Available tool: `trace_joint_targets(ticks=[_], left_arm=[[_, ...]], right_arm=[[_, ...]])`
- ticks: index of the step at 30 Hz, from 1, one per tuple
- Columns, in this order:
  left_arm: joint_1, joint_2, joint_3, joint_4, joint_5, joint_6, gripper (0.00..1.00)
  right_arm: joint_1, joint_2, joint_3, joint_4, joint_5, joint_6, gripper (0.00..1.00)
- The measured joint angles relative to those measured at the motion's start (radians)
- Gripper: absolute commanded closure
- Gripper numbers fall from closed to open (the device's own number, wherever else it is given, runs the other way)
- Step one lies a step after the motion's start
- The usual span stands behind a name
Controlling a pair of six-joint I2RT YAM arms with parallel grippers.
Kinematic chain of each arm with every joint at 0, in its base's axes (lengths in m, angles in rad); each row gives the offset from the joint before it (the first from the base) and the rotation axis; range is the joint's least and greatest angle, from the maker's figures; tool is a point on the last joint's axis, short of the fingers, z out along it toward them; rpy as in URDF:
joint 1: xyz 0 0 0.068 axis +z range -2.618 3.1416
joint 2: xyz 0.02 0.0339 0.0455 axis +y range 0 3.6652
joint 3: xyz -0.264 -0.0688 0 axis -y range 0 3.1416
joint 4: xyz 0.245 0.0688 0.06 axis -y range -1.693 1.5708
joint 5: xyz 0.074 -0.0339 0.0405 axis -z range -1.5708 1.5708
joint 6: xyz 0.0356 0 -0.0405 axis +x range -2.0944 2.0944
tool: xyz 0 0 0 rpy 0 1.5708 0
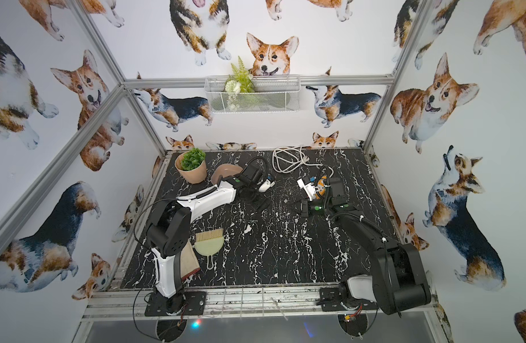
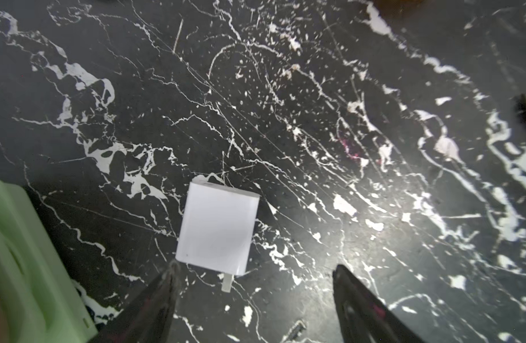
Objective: Charge the electronic scale
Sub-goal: Pick up the plug from the center of the board.
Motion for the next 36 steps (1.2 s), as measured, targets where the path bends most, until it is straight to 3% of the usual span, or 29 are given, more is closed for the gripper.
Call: trace_joint_targets(ticks=[7,16,31,36], left_arm=[[0.024,0.115,0.117,-0.101,-0.029,0.068,0.2],[0.031,0.182,0.166,-0.166,-0.027,0.117,0.22],[0.032,0.224,0.213,-0.171,-0.021,0.152,0.54],[0.032,0.188,0.164,-0.146,-0.01,0.158,0.65]], right_arm=[[-0.022,0.042,0.013,0.006,-0.034,0.013,1.0],[-0.034,0.093,0.042,0.006,-0.054,0.014,1.0],[-0.058,0.16,0.082,-0.034,-0.086,0.005,1.0],[-0.059,0.166,0.099,-0.059,-0.108,-0.014,1.0]])
